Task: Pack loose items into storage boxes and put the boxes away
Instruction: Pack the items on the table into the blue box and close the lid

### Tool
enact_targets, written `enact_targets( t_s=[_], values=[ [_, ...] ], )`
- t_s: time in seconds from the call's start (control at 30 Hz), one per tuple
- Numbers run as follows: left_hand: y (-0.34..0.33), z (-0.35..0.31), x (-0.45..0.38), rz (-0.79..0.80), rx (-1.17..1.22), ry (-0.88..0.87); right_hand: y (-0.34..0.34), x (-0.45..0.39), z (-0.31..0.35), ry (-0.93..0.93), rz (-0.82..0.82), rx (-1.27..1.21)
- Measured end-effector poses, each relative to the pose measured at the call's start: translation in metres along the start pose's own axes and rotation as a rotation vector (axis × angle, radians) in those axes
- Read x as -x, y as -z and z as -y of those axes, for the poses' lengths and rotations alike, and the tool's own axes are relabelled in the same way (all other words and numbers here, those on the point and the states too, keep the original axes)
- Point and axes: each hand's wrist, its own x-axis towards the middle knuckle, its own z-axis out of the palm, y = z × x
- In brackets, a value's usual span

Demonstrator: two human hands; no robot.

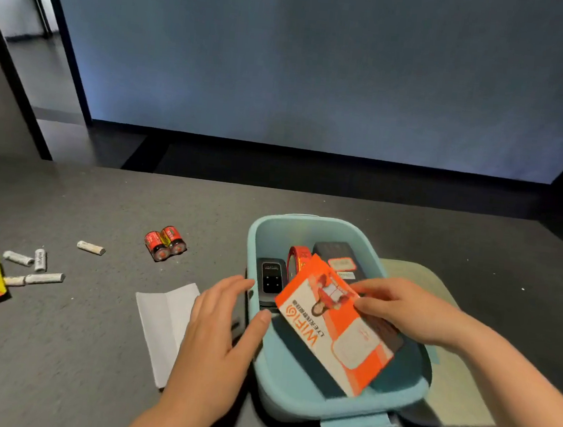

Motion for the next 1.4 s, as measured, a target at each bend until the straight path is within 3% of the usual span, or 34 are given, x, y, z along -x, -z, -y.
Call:
enact_targets(
  t_s=[0.1, 0.27, 0.47, 0.6, 0.7, 0.87, 0.97, 1.03, 1.2, 1.4],
  values=[
    [-0.005, -0.001, 0.008, 0.006, 0.014, 0.000, -0.017, -0.008, 0.001, 0.000, -0.012, 0.261],
    [-0.012, -0.007, 0.008, 0.025, 0.023, -0.009, -0.050, -0.026, 0.009, -0.019, 0.121, 0.347],
    [-0.007, -0.009, 0.007, 0.007, 0.027, -0.009, -0.019, -0.021, 0.025, 0.058, 0.007, 0.661],
    [-0.010, -0.011, 0.005, 0.013, 0.039, -0.015, -0.024, -0.030, 0.035, 0.164, 0.040, 0.883],
    [-0.012, -0.010, 0.005, 0.036, -0.026, -0.054, -0.051, -0.042, 0.022, 0.200, 0.154, 0.676],
    [-0.016, -0.002, 0.001, 0.095, -0.126, -0.076, -0.062, -0.052, -0.004, 0.207, 0.163, 0.415],
    [-0.019, 0.001, -0.001, 0.107, -0.153, -0.049, -0.056, -0.049, -0.005, 0.287, 0.089, 0.311],
    [-0.021, 0.001, -0.001, 0.114, -0.150, -0.039, -0.051, -0.045, -0.006, 0.343, 0.058, 0.317],
    [-0.023, 0.005, 0.001, 0.115, -0.134, -0.042, -0.067, -0.039, -0.013, 0.362, 0.212, 0.543],
    [-0.025, 0.007, 0.002, 0.116, -0.129, -0.042, -0.076, -0.053, -0.015, 0.306, 0.358, 0.510]
  ],
)
